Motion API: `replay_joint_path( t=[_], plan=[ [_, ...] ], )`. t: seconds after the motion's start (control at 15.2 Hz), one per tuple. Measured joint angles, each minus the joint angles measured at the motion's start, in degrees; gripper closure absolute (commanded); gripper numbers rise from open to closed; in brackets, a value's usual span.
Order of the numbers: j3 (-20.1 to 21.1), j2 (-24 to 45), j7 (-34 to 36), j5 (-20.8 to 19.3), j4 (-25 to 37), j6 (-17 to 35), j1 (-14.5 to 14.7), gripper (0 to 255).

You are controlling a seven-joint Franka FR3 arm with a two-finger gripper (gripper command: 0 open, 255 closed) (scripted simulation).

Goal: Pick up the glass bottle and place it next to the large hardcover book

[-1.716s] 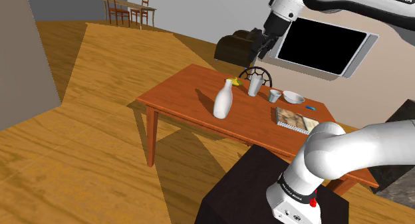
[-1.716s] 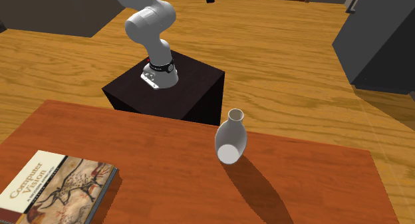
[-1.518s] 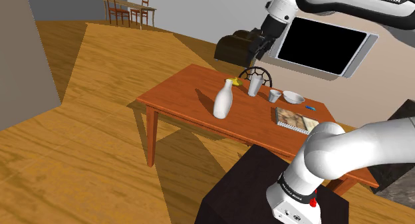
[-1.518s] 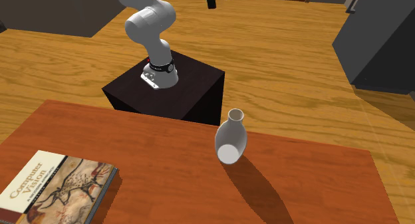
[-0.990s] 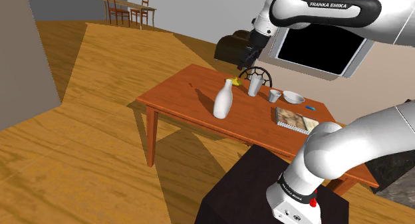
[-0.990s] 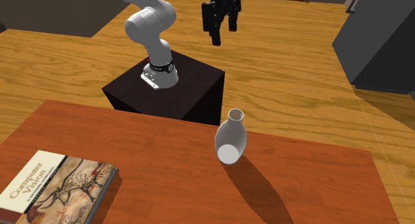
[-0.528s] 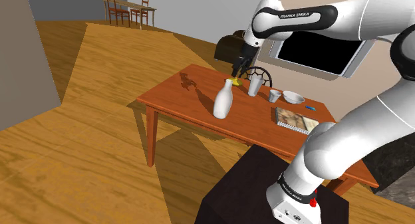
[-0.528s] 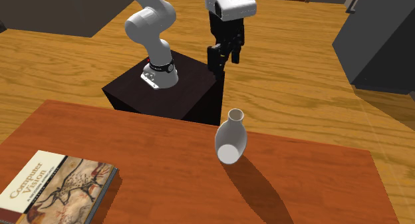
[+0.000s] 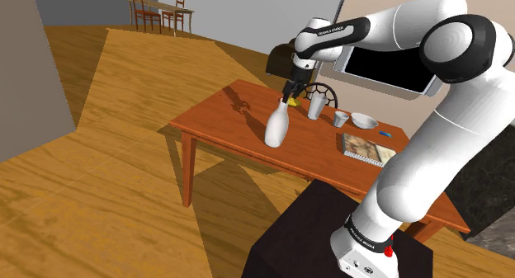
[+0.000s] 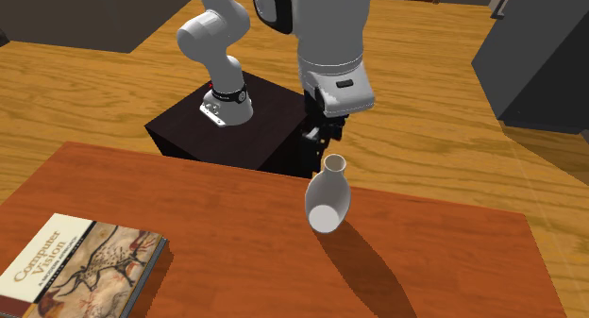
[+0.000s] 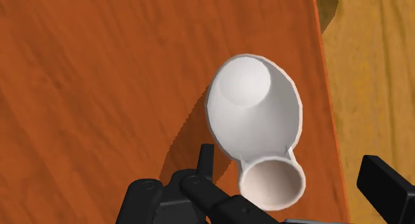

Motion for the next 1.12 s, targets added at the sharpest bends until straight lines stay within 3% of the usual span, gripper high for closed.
replay_joint_path(
  t=[0.53,0.92,0.99,1.12],
  plan=[
    [-0.32,3.86,-1.62,1.90,-1.93,5.12,-0.12,0],
    [-0.30,4.12,-1.69,2.04,-2.16,5.64,-0.10,0],
    [-0.30,4.12,-1.69,2.04,-2.16,5.64,-0.10,255],
    [-0.30,4.11,-1.69,2.05,-2.15,5.64,-0.10,255]
  ],
)
